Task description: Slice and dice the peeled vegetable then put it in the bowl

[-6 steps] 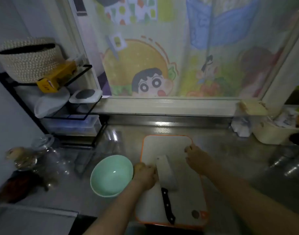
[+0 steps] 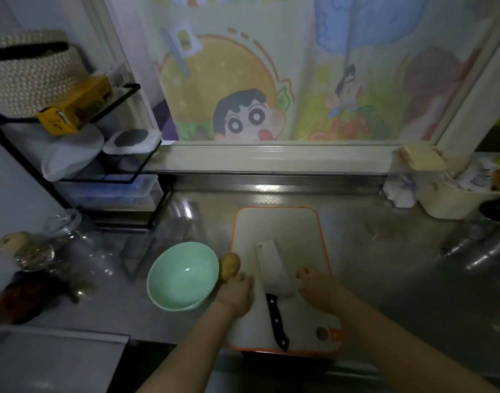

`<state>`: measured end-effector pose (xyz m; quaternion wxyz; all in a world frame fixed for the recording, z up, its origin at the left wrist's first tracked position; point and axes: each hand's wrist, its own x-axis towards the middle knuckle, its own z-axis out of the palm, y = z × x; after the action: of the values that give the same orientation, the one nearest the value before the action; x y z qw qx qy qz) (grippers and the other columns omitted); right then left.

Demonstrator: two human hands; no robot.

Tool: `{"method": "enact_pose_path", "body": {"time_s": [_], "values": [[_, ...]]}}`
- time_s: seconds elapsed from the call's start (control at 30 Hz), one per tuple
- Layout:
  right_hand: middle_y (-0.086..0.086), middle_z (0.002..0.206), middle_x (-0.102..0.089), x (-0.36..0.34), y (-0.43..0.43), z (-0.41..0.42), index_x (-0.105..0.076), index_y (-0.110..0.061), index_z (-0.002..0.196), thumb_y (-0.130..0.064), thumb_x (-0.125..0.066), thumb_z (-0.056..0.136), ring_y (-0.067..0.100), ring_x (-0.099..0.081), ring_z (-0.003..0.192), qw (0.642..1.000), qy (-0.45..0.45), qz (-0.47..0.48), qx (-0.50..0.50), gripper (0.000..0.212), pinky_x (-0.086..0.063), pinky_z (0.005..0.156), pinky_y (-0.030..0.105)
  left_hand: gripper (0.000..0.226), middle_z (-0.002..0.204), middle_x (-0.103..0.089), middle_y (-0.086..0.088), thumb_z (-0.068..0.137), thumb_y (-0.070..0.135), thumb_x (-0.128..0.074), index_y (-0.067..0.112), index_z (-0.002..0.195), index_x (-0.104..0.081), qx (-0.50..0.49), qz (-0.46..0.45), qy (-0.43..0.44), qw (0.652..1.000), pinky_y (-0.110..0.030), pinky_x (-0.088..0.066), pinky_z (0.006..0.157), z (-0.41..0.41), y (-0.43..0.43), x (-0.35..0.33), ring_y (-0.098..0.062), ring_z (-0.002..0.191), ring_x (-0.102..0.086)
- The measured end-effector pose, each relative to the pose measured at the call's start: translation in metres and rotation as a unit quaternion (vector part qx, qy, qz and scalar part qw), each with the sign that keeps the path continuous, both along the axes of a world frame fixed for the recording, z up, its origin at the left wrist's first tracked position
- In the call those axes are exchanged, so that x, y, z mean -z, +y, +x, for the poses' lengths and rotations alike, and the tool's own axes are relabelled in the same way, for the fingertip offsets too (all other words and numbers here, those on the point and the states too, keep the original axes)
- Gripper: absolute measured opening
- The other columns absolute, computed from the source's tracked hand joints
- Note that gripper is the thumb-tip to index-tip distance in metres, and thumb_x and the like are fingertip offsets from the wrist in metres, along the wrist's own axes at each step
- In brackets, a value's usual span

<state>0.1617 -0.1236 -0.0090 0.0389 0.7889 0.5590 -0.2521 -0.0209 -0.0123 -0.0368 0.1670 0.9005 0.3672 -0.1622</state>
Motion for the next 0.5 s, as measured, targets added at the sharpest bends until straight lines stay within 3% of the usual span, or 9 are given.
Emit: {"method": "enact_pose_path", "body": {"time_s": [0.2,0.27,0.37,0.5], "values": [[0.016,0.136,-0.046,0.029,-0.009,-0.025,-0.045,-0.005,0.130,-0.033,-0.039,0.100,0.030,-0.047,0.122,0.998,0.037,-0.040,0.022,0.041,-0.038,0.099,0.036,0.052,0.146,-0.021,-0.023,0.094,0.018,-0.039,0.005,0.143,-0.026,0.003,-0.013,0.020,1.000,-0.036,-0.023,0.111,-0.019,-0.009,0.019,-0.035,0.136,-0.021],[0.016,0.135,-0.048,0.027,-0.008,-0.037,-0.047,-0.004,0.129,-0.034,-0.033,0.102,0.029,-0.047,0.122,0.998,0.043,-0.037,0.009,0.043,-0.036,0.100,0.035,0.051,0.148,-0.019,-0.020,0.094,0.016,-0.040,0.006,0.142,-0.027,0.000,-0.005,0.003,1.000,-0.035,-0.024,0.110,-0.023,-0.011,0.019,-0.033,0.136,-0.022],[0.013,0.133,-0.049,0.036,-0.010,-0.055,-0.045,-0.006,0.130,-0.046,-0.040,0.098,0.026,-0.048,0.119,0.999,0.038,-0.020,0.021,0.052,-0.038,0.101,0.034,0.050,0.148,-0.021,-0.018,0.093,0.014,-0.040,0.007,0.141,-0.029,0.005,0.012,-0.014,1.000,-0.033,-0.023,0.109,-0.027,-0.014,0.021,-0.031,0.135,-0.024],[0.014,0.141,-0.037,0.045,-0.010,-0.071,-0.032,-0.007,0.139,-0.047,-0.044,0.096,0.025,-0.040,0.126,0.998,0.042,-0.019,0.041,0.059,-0.035,0.102,0.031,0.047,0.147,-0.024,-0.015,0.092,0.012,-0.039,0.008,0.139,-0.032,0.006,0.023,-0.030,0.999,-0.033,-0.024,0.108,-0.030,-0.019,0.024,-0.029,0.133,-0.026]]}}
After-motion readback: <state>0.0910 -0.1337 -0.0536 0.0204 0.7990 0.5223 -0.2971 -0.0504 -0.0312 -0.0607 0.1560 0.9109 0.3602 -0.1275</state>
